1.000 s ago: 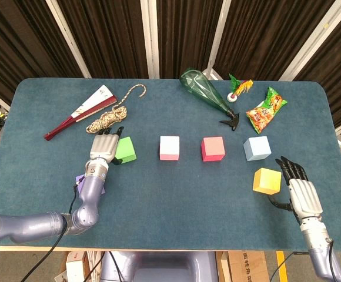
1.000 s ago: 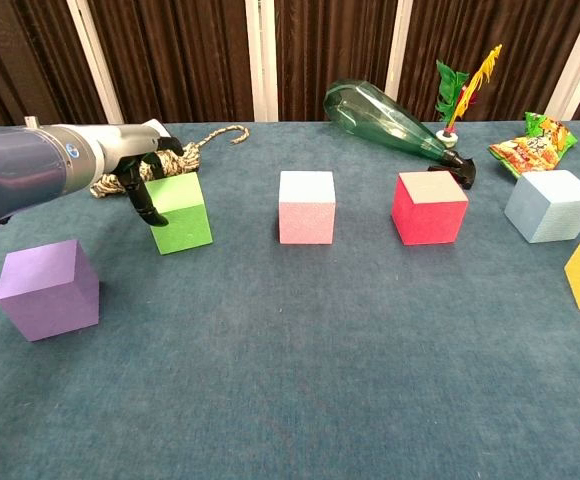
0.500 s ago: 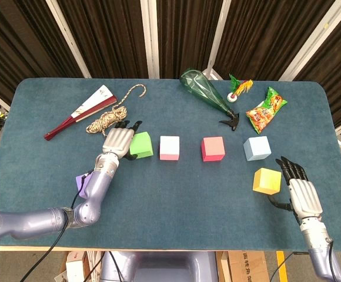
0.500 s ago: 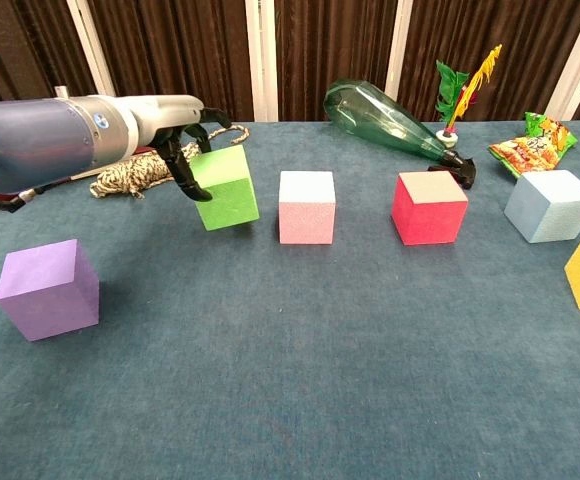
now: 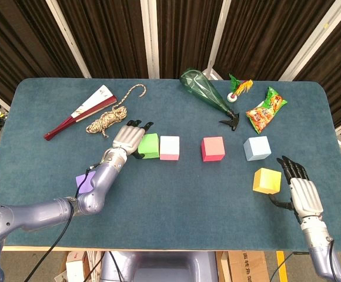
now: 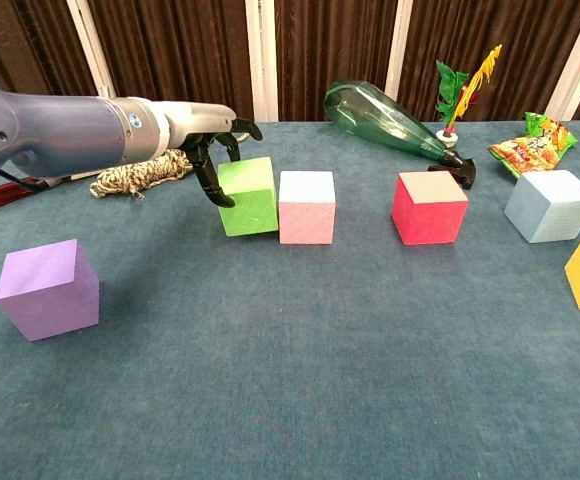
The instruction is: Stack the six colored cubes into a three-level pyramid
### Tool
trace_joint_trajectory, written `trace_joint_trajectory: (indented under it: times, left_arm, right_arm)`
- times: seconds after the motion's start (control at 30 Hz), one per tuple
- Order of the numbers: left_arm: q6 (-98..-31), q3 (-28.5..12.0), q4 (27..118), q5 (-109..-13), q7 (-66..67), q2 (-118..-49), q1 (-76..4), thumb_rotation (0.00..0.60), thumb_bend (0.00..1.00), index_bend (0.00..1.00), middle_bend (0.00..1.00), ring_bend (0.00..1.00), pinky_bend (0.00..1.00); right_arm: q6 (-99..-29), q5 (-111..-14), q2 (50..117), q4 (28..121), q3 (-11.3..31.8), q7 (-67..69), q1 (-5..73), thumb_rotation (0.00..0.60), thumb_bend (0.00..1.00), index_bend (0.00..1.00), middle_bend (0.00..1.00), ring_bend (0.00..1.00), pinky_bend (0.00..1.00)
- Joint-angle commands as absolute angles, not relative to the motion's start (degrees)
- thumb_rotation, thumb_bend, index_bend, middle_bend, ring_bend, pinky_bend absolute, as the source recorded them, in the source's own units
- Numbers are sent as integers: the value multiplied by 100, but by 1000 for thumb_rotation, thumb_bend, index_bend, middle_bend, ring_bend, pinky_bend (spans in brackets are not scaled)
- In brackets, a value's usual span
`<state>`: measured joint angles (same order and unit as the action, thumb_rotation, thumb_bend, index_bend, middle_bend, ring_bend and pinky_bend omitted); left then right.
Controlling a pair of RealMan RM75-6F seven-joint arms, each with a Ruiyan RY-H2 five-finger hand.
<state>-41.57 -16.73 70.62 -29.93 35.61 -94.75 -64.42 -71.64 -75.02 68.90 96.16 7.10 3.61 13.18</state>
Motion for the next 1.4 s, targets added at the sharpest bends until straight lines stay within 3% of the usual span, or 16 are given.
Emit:
trace_joint_trajectory:
  times: [0.03,0.53,1.4]
  left_arm:
    - [-4044,-1605,6912,-2962,3506,-9561,-6545,600,320,47,368,74,91]
    - [-3939,-1450,6566,-2899,3356,-9797,-6808,600,320,47,368,74,91]
    - [-3922,-1197,6596,-2911,3169,-9624,-6869,600,320,47,368,74,91]
  right_arm:
    - [-7151,-7485,6892,9612,718,373,1324,600,290,0,0,0,0]
    - [-7101,-7432,6876,9612,733,427,1338,600,290,0,0,0,0]
    - [-7100,-7388,6877,9630,733,380,1337,600,290,0,0,0,0]
